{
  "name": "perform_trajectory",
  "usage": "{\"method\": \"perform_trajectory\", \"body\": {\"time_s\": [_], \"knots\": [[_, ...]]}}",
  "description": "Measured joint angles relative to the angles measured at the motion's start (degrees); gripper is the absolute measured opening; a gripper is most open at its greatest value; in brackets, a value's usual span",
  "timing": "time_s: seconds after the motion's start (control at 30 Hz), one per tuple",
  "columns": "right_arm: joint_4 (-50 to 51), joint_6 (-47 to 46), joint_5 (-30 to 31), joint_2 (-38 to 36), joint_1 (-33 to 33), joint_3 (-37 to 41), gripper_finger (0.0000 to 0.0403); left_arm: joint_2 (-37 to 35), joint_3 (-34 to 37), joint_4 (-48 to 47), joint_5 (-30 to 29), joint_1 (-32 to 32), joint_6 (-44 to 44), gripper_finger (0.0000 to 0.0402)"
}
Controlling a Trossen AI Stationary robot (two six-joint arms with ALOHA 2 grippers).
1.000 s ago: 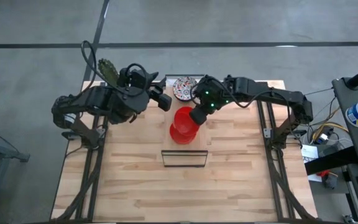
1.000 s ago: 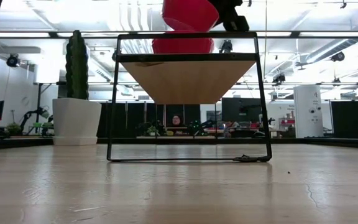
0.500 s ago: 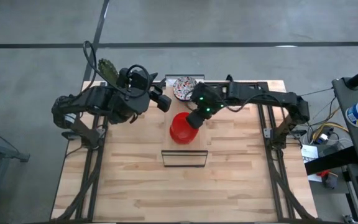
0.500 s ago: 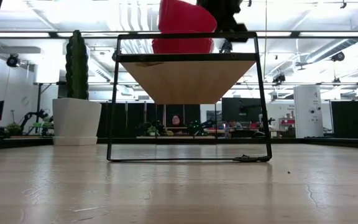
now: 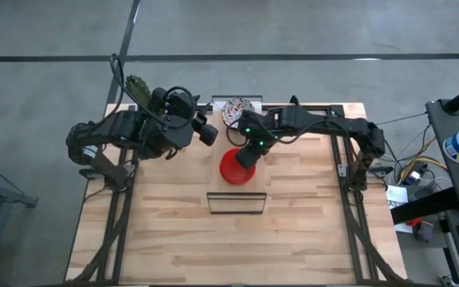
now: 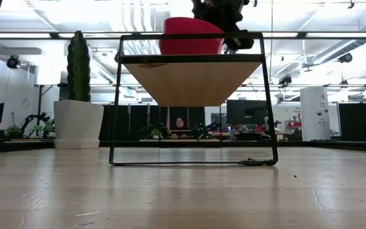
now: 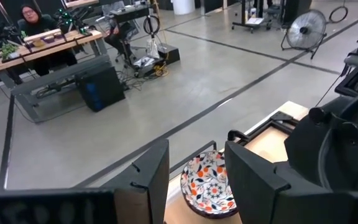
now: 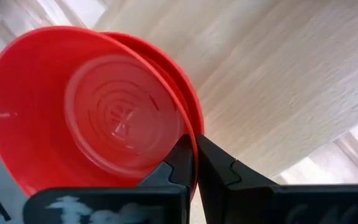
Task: Pick & Place Mini bowls
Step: Stack the red bowl on top of the other red bowls on the shelf, then return to Home Position
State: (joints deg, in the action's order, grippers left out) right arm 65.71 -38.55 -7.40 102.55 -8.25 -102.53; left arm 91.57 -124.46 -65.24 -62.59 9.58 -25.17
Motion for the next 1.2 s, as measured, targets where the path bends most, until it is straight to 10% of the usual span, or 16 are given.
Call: {"method": "perform_trajectory", "body": {"time_s": [0.87,1.03,1.2], "knots": [[-0.6,3.2,3.8,0.6,0.1,-7.5,0.0182,-0.1,0.0,-4.3,1.6,0.0,2.7,0.0149],[-3.0,7.4,2.8,0.6,0.1,-8.6,0.0147,-0.1,0.2,-11.6,2.6,-0.5,-1.8,0.0134],[-7.7,11.1,-0.2,0.6,0.1,-7.8,0.0030,-0.6,1.3,-18.3,4.8,-0.7,-7.5,0.0050]]}}
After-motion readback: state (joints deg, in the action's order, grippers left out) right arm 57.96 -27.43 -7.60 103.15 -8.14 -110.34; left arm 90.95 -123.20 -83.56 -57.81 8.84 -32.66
